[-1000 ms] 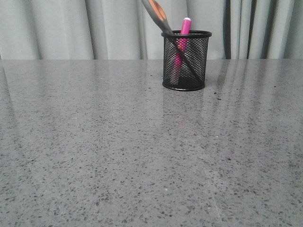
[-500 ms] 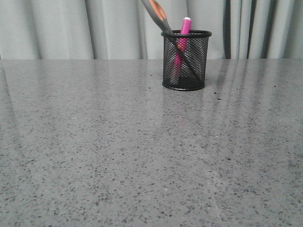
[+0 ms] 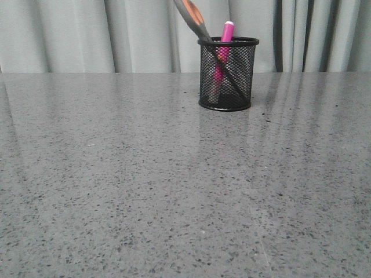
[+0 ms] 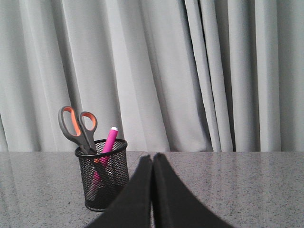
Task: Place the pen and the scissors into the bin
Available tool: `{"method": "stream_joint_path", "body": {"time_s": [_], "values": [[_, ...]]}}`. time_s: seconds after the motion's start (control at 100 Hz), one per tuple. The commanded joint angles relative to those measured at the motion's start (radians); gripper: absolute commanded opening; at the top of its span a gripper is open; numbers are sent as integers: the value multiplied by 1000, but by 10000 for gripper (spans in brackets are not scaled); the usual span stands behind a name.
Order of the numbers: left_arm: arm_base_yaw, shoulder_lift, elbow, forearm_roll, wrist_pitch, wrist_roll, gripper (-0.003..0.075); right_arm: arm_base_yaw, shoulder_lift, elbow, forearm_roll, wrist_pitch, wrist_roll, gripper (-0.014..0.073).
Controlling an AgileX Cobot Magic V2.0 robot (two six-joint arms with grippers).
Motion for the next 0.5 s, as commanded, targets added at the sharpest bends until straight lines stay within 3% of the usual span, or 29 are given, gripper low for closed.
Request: {"method": "stream_joint_path", "body": {"time_s": [0.0, 0.34, 0.49], "values": [[-7, -33, 45, 2, -70, -9, -19, -5, 8, -27, -23, -55, -10, -76], [-7, -33, 45, 2, -70, -9, -19, -6, 8, -4, -20, -90, -10, -76], [-7, -33, 45, 2, -70, -9, -19, -63, 8, 7, -80, -15, -3, -76]]}}
